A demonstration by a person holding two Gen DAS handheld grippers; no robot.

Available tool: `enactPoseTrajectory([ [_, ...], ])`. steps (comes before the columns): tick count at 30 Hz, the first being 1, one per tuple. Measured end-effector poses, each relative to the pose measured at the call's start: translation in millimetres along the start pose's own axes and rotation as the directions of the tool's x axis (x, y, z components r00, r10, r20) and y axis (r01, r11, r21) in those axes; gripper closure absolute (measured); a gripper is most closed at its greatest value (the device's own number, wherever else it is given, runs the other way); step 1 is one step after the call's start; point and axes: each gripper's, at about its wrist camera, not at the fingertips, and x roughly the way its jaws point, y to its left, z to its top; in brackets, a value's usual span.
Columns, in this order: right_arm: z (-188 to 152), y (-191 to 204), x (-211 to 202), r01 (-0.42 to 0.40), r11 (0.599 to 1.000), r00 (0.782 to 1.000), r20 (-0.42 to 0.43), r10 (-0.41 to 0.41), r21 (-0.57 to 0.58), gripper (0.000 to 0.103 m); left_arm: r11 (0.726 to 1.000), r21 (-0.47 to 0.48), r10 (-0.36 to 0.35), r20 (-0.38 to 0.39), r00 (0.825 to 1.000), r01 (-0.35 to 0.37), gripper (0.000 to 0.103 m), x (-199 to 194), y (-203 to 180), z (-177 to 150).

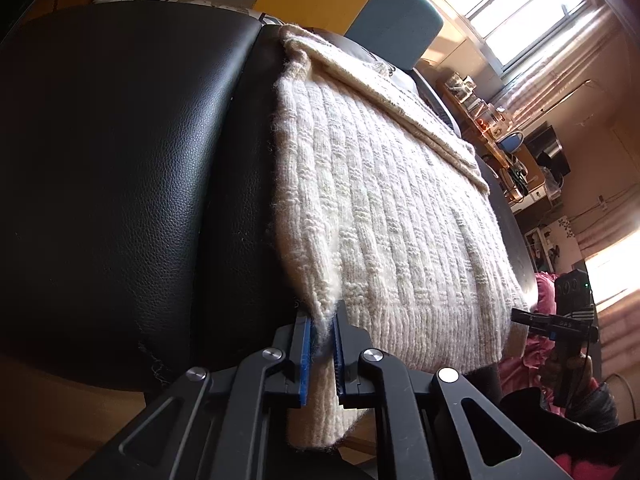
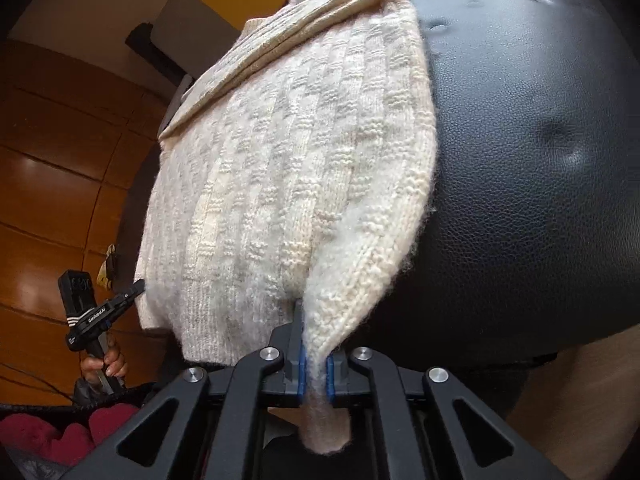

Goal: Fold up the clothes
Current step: 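Grasp the sweater hem with both grippers, then fold the held hem toward the collar with both grippers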

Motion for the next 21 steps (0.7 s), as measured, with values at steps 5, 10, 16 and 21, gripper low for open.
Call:
enactPoseTrajectory([
  [5,-3,34,-6,0.012,0.993,0.999,0.045,-0.006,-0.119,0.098,0.997,0.068,0.025,0.028,0.999,-0.027,0.095,-2,-13,-2],
  [10,13,50,-18,-0.142,0.976,0.983,0.095,0.159,-0.164,0.098,0.991,0.061,-0.126,0.067,0.990,0.122,0.095,-19,-21,13],
  [16,41,41,-31,-0.301,0.947,0.931,0.182,0.317,-0.112,0.098,0.955,-0.024,-0.288,0.160,0.944,0.296,0.095,-38,-18,56],
  [21,79,45,-42,-0.361,0.927,0.887,0.269,0.376,-0.103,0.098,0.921,-0.013,-0.376,0.229,0.898,0.389,0.095,-42,-31,108],
])
